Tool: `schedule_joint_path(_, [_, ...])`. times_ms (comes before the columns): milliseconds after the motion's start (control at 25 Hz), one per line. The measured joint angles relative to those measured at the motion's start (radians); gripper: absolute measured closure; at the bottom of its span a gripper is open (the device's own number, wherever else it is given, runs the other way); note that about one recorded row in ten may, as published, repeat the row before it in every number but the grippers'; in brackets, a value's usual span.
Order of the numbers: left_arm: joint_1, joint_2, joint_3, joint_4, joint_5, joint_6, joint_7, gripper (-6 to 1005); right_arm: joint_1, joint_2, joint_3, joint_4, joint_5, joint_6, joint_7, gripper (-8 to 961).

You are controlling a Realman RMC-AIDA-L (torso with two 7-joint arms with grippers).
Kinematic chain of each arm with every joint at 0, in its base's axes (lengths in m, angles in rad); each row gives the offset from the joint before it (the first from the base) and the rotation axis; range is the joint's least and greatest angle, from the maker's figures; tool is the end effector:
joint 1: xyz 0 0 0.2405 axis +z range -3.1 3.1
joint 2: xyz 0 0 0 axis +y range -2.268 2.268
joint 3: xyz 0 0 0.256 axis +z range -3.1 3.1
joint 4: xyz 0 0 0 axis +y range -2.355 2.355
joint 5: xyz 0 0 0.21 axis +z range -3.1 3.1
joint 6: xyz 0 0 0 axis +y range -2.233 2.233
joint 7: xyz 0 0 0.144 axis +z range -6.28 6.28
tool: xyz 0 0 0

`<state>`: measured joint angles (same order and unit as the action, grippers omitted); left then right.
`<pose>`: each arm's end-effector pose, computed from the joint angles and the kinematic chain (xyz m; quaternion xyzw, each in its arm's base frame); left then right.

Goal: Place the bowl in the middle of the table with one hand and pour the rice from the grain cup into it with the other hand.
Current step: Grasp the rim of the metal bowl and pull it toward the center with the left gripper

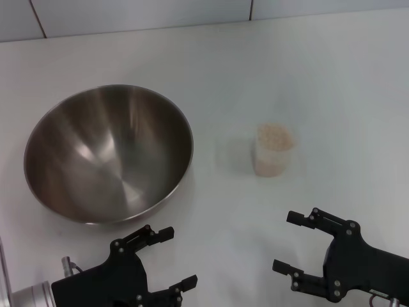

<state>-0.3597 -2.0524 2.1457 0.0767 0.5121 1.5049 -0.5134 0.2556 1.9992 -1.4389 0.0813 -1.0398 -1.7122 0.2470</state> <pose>-0.2985 0.1984 -0.0957 -0.9377 -0.1118 -0.3067 0.1191 0.3326 0.1616 -0.0509 -0.9093 0.0820 0.3283 0.2421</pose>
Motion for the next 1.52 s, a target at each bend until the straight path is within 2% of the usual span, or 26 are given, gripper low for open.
schedule_joint_path(320, [-0.001, 0.000, 0.000, 0.000, 0.000, 0.002, 0.000, 151, -0.001, 0.001, -0.002, 0.000, 0.000, 0.003, 0.000, 198])
schedule_joint_path(440, [0.001, 0.003, -0.011, 0.000, -0.003, 0.074, 0.000, 155, 0.000, 0.002, -0.002, 0.000, 0.000, 0.004, 0.000, 199])
schedule_joint_path(520, [0.008, 0.008, -0.050, 0.004, -0.007, 0.181, 0.003, 158, 0.000, 0.003, -0.002, 0.000, 0.000, 0.004, 0.000, 200])
schedule_joint_path(560, [0.019, 0.012, -0.115, 0.012, -0.008, 0.310, 0.000, 160, 0.000, 0.003, -0.001, 0.000, 0.000, 0.004, 0.000, 201])
schedule_joint_path(600, [0.019, 0.012, -0.115, 0.012, -0.008, 0.310, 0.000, 161, 0.000, 0.003, -0.001, 0.000, 0.000, 0.004, 0.000, 201])
schedule_joint_path(680, [0.034, 0.016, -0.194, 0.026, -0.009, 0.434, -0.014, 164, -0.003, 0.004, -0.002, 0.000, 0.000, 0.004, 0.000, 202])
schedule_joint_path(720, [0.048, 0.020, -0.236, 0.050, -0.009, 0.483, -0.036, 165, -0.003, 0.004, -0.001, 0.001, 0.000, 0.004, 0.000, 202])
schedule_joint_path(760, [0.093, 0.040, -0.304, 0.159, -0.003, 0.510, -0.119, 167, -0.005, 0.007, -0.001, 0.001, 0.000, 0.004, 0.000, 203])
schedule_joint_path(800, [0.093, 0.040, -0.304, 0.159, -0.003, 0.510, -0.119, 168, -0.005, 0.007, -0.001, 0.001, 0.000, 0.004, 0.000, 203])
schedule_joint_path(920, [0.138, 0.082, -0.382, 0.311, 0.008, 0.417, -0.256, 172, -0.007, 0.009, -0.002, 0.000, 0.000, 0.005, 0.000, 204])
schedule_joint_path(1000, [0.167, 0.106, -0.475, 0.394, 0.038, 0.302, -0.352, 175, -0.006, 0.009, -0.001, 0.000, -0.002, 0.008, 0.000, 205])
schedule_joint_path(1080, [0.210, 0.118, -0.613, 0.506, 0.105, 0.144, -0.491, 178, -0.006, 0.009, -0.002, 0.000, -0.005, 0.010, 0.002, 206])
schedule_joint_path(1120, [0.223, 0.120, -0.655, 0.542, 0.129, 0.094, -0.538, 179, -0.005, 0.009, -0.002, 0.001, -0.006, 0.010, 0.004, 206])
schedule_joint_path(1160, [0.266, 0.118, -0.777, 0.714, 0.274, -0.093, -0.727, 181, -0.004, 0.009, -0.001, 0.002, -0.008, 0.010, 0.006, 207])
schedule_joint_path(1200, [0.266, 0.118, -0.777, 0.714, 0.274, -0.093, -0.727, 182, -0.004, 0.009, -0.001, 0.002, -0.008, 0.010, 0.006, 207])
schedule_joint_path(1240, [0.288, 0.112, -0.837, 0.849, 0.416, -0.203, -0.867, 184, -0.004, 0.009, -0.001, 0.002, -0.008, 0.010, 0.006, 207])
schedule_joint_path(1280, [0.288, 0.112, -0.837, 0.849, 0.416, -0.203, -0.867, 185, -0.004, 0.009, -0.002, 0.003, -0.008, 0.010, 0.006, 208])
schedule_joint_path(1360, [0.305, 0.096, -0.899, 1.033, 0.638, -0.307, -1.059, 188, -0.006, 0.009, -0.002, 0.001, -0.008, 0.010, 0.006, 208])
schedule_joint_path(1400, [0.305, 0.096, -0.899, 1.033, 0.638, -0.307, -1.059, 189, -0.006, 0.009, -0.002, 0.001, -0.008, 0.010, 0.006, 209])
schedule_joint_path(1440, [0.310, 0.082, -0.925, 1.111, 0.754, -0.338, -1.146, 191, -0.006, 0.009, -0.002, 0.000, -0.008, 0.010, 0.006, 209])
schedule_joint_path(1480, [0.310, 0.082, -0.925, 1.111, 0.754, -0.338, -1.146, 192, -0.006, 0.009, -0.001, 0.000, -0.008, 0.010, 0.006, 210])
schedule_joint_path(1520, [0.301, 0.044, -0.980, 1.270, 1.038, -0.370, -1.364, 194, -0.006, 0.009, -0.002, 0.000, -0.009, 0.010, 0.006, 210])
